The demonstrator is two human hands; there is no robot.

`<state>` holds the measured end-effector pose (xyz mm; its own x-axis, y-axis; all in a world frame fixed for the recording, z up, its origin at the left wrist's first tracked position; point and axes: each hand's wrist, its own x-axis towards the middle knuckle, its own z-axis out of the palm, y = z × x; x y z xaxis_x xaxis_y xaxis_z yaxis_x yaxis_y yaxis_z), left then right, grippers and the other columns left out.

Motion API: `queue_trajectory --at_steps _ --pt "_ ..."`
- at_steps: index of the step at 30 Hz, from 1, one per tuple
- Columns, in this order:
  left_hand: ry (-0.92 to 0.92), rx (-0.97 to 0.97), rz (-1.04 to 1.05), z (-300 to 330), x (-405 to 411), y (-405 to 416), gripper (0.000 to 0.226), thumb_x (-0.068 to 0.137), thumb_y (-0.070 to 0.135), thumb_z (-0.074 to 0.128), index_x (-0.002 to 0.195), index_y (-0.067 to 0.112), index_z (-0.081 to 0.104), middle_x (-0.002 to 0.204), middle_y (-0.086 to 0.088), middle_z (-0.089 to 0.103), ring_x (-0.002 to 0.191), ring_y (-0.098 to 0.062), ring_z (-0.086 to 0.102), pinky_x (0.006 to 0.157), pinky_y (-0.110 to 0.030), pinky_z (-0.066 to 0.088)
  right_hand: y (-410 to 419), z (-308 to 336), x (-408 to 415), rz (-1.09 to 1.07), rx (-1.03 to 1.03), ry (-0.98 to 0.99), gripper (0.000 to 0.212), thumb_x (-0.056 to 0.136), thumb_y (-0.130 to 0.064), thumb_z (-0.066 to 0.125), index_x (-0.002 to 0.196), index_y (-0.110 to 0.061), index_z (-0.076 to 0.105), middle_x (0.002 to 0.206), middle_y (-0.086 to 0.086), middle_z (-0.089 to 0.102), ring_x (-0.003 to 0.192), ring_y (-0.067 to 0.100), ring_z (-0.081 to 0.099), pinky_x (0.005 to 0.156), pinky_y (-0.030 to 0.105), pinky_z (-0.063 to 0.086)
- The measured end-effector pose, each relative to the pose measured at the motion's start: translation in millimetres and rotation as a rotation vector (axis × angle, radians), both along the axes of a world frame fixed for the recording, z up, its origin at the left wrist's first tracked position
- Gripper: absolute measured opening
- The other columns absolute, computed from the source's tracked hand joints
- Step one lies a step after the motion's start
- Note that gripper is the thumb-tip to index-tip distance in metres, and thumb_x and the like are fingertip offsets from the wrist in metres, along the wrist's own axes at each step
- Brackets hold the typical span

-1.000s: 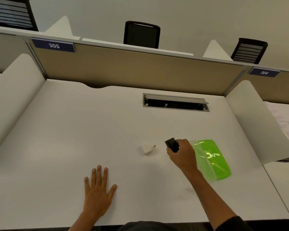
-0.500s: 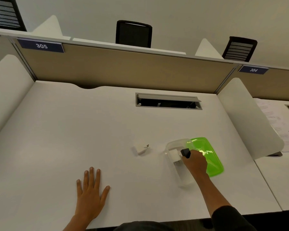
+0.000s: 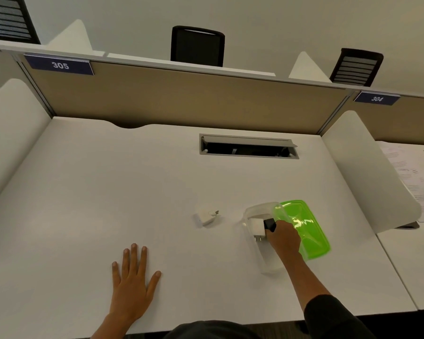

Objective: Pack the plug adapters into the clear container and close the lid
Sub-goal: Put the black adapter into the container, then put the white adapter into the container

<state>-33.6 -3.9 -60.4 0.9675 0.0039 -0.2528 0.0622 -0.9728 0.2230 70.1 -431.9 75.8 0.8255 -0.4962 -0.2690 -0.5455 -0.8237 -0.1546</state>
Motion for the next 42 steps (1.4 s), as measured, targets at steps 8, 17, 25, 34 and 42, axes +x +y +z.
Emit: queue_trajectory --at_steps 8,17,25,34,42 --pt "0.001 0.02 0.007 -1 0 -1 0.092 0.098 0.072 0.019 0.17 0.018 -0.002 0.179 -0.01 -0.011 0.166 -0.033 -0.007 0.132 -0.065 0.008 19 17 27 0.16 0.015 -0.372 0.031 0.095 -0.022 0.071 0.123 -0.008 0.072 0.119 0.01 0.073 0.116 0.033 0.069 0.091 0.044 0.058" --pt "0.004 0.016 0.01 -2 1 -1 0.091 0.098 0.073 0.016 0.169 0.022 -0.008 0.179 -0.007 -0.016 0.166 -0.031 -0.009 0.132 -0.065 0.008 111 6 57 0.802 0.182 -0.085 0.07 0.093 -0.021 0.074 0.157 -0.018 0.043 0.156 0.001 0.045 0.145 0.024 0.043 0.114 0.04 0.046" --pt "-0.002 0.002 0.006 2 -1 -1 0.09 0.098 0.073 0.014 0.169 0.022 -0.009 0.179 -0.008 -0.017 0.166 -0.032 -0.01 0.133 -0.065 0.007 147 -6 69 0.981 -0.041 0.135 0.062 0.102 -0.021 0.063 0.159 -0.017 0.038 0.16 0.004 0.041 0.145 0.029 0.04 0.115 0.045 0.042" --pt "-0.001 -0.004 0.008 -2 -1 1 0.09 0.099 0.073 0.018 0.169 0.023 -0.008 0.179 -0.006 -0.017 0.166 -0.031 -0.011 0.132 -0.066 0.008 137 -5 67 0.882 -0.056 0.092 0.059 0.094 -0.046 0.069 0.142 -0.016 0.053 0.14 0.001 0.054 0.133 0.024 0.051 0.098 0.044 0.055" --pt "-0.025 0.005 0.006 -7 -1 2 0.09 0.099 0.073 0.019 0.169 0.025 -0.008 0.179 -0.006 -0.015 0.167 -0.031 -0.009 0.132 -0.065 0.008 87 25 51 0.474 0.115 -0.243 0.062 0.069 -0.059 0.079 0.119 -0.024 0.065 0.116 -0.007 0.066 0.105 0.02 0.066 0.082 0.036 0.055"
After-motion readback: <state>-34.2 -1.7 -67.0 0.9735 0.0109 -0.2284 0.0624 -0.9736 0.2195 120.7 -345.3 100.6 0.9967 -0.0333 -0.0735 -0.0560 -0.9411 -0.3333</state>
